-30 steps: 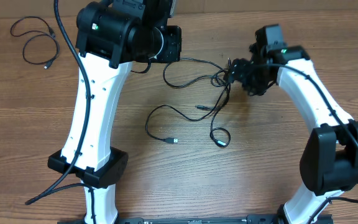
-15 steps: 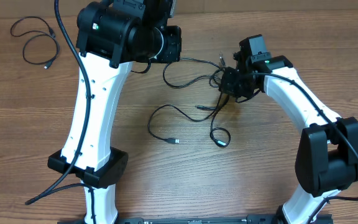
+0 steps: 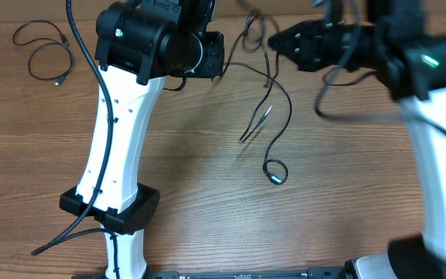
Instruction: Untangle cables
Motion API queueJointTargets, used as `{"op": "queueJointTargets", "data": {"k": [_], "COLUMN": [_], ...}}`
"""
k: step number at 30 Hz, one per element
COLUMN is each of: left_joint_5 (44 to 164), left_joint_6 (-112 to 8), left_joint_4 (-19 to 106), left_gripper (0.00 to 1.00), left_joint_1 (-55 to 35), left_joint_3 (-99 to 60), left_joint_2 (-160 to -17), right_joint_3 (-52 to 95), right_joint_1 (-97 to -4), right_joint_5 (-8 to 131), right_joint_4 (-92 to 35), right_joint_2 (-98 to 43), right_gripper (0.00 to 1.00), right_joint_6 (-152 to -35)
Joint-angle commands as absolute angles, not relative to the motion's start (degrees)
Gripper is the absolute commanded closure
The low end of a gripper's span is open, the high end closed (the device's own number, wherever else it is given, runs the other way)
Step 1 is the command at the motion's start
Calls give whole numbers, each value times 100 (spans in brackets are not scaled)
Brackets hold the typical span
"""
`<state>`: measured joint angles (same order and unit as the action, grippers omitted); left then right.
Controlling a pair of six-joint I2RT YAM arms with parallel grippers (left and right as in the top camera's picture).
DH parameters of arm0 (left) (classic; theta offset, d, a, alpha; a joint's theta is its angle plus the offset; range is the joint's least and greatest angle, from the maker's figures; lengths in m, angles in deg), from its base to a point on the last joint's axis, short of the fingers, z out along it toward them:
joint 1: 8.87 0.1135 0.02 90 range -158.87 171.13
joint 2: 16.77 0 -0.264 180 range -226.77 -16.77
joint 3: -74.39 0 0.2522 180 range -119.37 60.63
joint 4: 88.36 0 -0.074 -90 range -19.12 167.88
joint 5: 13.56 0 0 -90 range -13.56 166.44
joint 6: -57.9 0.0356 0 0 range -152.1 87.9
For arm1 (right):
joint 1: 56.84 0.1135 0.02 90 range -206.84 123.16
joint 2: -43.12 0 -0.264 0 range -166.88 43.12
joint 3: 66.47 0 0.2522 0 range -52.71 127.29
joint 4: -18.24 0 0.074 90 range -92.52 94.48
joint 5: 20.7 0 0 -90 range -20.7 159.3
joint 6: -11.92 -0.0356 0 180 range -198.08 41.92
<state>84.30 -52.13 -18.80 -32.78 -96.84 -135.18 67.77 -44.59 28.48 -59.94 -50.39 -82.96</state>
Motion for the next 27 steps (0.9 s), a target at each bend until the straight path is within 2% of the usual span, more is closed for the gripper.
{"op": "queueJointTargets", "data": {"k": [1,5,8,11,12,14,19,21,23,24,27], "left_joint_5": [8358,8452,8703,8830,8897,8908,8838,8803,8808,8808,8930], "left_joint_6": [-5291,-5289,-5287,-5226,-5128,-5018,-5423,-5606,-5615,-5606,-5464], "left_joint_4": [-1891,-1878,-1856,-1856,-1865,-1891,-1874,-1817,-1710,-1587,-1314], "left_gripper": [80,77,69,67,64,50,53,49,41,28,7], "left_joint_1": [-3251,-3258,-3256,-3258,-3256,-3256,-3151,-3087,-3057,-3048,-3048], "left_joint_3": [-9666,-9657,-9657,-9657,-9657,-9653,-9635,-9627,-9625,-9625,-9625], "left_joint_2": [-13588,-13713,-13853,-14008,-14036,-14143,-14312,-14375,-14460,-14552,-14766], "right_joint_3": [7053,7064,7066,7066,7066,7070,7070,7070,7070,7070,7070], "right_joint_1": [-4466,-4466,-4466,-4470,-4472,-4481,-4656,-4754,-4835,-4890,-4921], "right_joint_5": [2610,2590,2430,2398,2400,2398,1862,1407,1215,1195,1147], "right_joint_4": [-5828,-5356,-5039,-4786,-4733,-4622,-4397,-4224,-4101,-4040,-3951], "right_joint_2": [-4681,-4453,-4420,-4420,-4420,-4420,-4420,-4420,-4420,-4420,-4420], "right_gripper": [96,96,96,96,96,96,96,96,96,96,96], "right_joint_6": [-8322,-8993,-9343,-9625,-9667,-9798,-10108,-10200,-10477,-10648,-10681]}}
